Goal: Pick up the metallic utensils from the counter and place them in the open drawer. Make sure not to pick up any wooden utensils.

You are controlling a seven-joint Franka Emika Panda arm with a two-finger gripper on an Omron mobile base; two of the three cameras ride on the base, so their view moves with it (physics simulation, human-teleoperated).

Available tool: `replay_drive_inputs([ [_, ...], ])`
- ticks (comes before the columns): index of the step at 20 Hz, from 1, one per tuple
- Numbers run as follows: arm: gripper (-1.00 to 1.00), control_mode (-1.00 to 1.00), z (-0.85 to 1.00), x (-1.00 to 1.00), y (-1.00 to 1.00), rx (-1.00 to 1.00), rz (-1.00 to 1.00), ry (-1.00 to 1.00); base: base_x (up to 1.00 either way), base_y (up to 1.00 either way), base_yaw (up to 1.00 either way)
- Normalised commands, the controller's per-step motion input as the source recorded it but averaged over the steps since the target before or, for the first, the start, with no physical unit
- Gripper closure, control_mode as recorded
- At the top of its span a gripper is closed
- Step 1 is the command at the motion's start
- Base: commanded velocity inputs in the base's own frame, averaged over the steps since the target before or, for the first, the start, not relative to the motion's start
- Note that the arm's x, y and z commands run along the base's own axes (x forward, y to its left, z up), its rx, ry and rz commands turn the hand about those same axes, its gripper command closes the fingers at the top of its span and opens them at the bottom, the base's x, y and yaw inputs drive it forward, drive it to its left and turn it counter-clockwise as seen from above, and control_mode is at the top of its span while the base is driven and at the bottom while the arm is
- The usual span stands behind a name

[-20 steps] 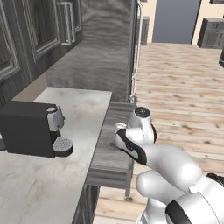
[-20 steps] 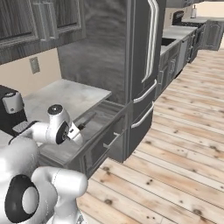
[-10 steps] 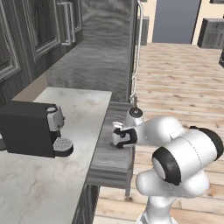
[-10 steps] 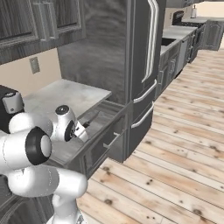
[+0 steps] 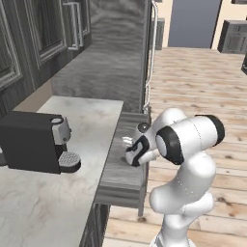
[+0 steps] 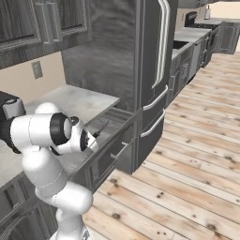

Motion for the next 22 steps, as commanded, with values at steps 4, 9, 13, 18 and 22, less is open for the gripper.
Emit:
replay_drive_inputs([
  [4,1.00,-1.00,-0.37,0.59,0.00,0.00,0.00,0.08,0.00,0.00,0.00],
  [9,1.00,-1.00,-0.34,0.56,0.00,-0.04,0.00,0.11,0.00,0.00,0.00],
  [13,1.00,-1.00,-0.40,0.25,-0.01,-0.05,-0.02,0.09,0.00,0.00,0.00],
  [18,1.00,-1.00,-0.47,0.19,-0.01,-0.05,-0.04,0.09,0.00,0.00,0.00],
  [22,1.00,-1.00,-0.41,0.02,-0.18,-0.02,-0.05,0.09,0.00,0.00,0.00],
])
